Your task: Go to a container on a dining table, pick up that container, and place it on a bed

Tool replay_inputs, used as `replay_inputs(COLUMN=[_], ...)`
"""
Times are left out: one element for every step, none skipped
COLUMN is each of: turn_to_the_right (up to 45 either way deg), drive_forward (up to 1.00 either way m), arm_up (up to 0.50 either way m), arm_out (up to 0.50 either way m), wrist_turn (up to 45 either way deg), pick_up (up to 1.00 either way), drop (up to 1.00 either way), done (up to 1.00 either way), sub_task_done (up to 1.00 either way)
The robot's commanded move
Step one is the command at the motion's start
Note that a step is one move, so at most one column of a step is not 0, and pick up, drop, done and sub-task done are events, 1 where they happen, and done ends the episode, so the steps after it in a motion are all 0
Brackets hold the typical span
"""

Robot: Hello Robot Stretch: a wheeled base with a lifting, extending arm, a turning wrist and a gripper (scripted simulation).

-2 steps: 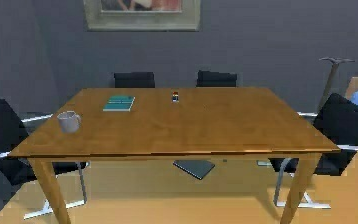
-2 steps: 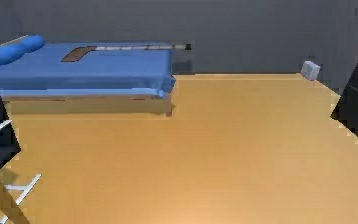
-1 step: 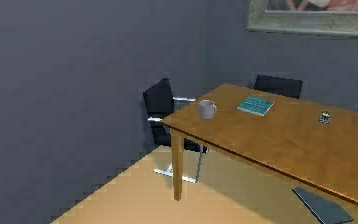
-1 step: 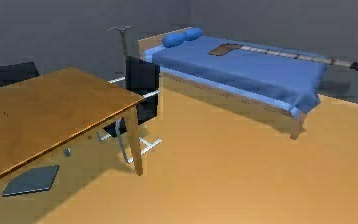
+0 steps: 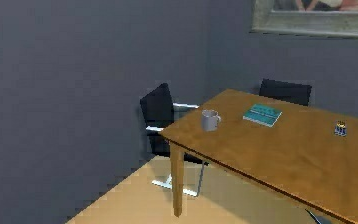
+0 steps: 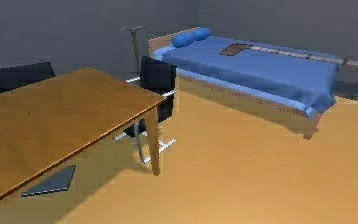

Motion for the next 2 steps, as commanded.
replay_inputs(turn_to_the_right=[39.0, 0.0], drive_forward=[0.00, 0.25], arm_up=[0.00, 0.00], arm_out=[0.00, 0.00], wrist_turn=[0.0, 0.0], pick_up=[0.00, 0.00], drop=[0.00, 0.00], done=[0.00, 0.00], sub_task_done=[0.00, 0.00])
